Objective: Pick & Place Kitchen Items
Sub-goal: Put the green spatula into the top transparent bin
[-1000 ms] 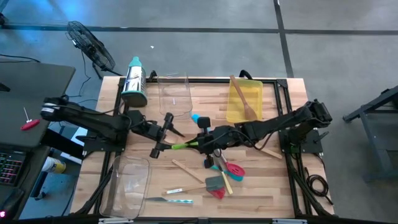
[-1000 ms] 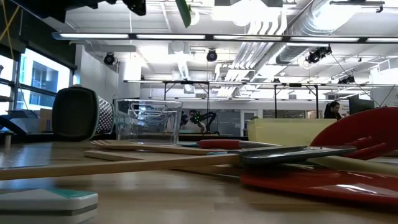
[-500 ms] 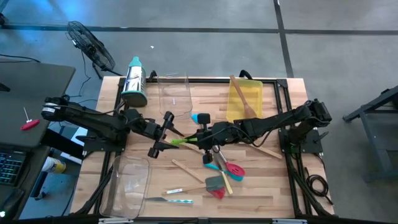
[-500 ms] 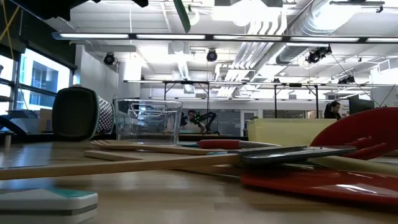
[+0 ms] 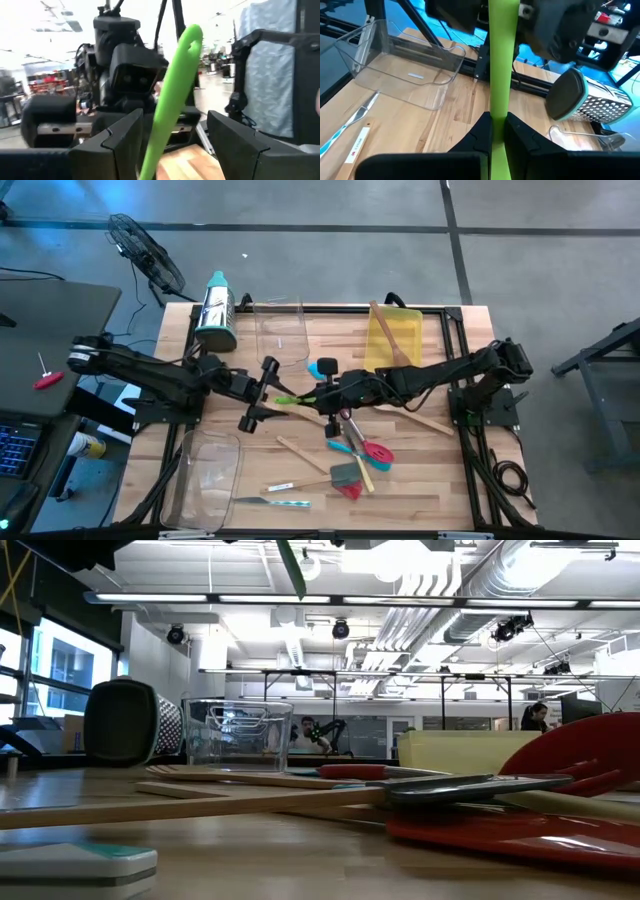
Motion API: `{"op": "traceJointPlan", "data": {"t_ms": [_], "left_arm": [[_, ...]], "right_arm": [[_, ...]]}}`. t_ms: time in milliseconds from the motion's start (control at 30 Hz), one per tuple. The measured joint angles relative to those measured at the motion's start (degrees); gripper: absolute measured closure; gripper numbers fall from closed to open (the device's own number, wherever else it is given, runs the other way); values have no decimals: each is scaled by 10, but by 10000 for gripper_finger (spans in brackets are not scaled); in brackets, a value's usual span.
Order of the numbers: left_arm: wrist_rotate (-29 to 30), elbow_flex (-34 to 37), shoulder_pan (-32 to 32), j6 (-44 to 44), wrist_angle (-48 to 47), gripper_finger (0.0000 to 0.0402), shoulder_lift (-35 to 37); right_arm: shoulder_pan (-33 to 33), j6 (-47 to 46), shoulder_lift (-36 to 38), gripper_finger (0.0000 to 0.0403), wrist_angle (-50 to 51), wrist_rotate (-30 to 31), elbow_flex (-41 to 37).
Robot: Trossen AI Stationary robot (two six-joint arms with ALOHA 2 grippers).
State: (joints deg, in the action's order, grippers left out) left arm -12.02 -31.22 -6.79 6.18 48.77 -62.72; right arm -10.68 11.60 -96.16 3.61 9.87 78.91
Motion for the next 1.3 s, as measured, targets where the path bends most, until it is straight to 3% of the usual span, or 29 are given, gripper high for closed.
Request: {"op": "traceJointPlan", "data": {"t_ms": [267,467,633,767,800,933,1067,1167,1300], "left_arm": [[21,-27,0,0,7,188,-35],[21,-31,0,-4,3,214,-39],[21,-31,0,-4,3,266,-39],[26,-31,0,1,-5,348,-39],[29,-31,0,2,-8,368,-39],[29,-32,0,-4,-23,379,-39],[29,-32,0,1,-40,381,-37],[41,-32,0,9,-45,381,-35],[79,-42,0,13,-103,382,-7]], "right_arm": [[0,0,0,385,2,-13,0],[0,0,0,385,13,-13,0],[0,0,0,385,18,-11,0],[1,-21,0,384,21,-14,0],[3,-39,0,378,21,-17,0],[13,-88,0,328,19,-39,0],[18,-74,0,281,27,-58,0],[12,-70,2,260,28,-21,0],[-5,-72,12,251,63,81,0]]}}
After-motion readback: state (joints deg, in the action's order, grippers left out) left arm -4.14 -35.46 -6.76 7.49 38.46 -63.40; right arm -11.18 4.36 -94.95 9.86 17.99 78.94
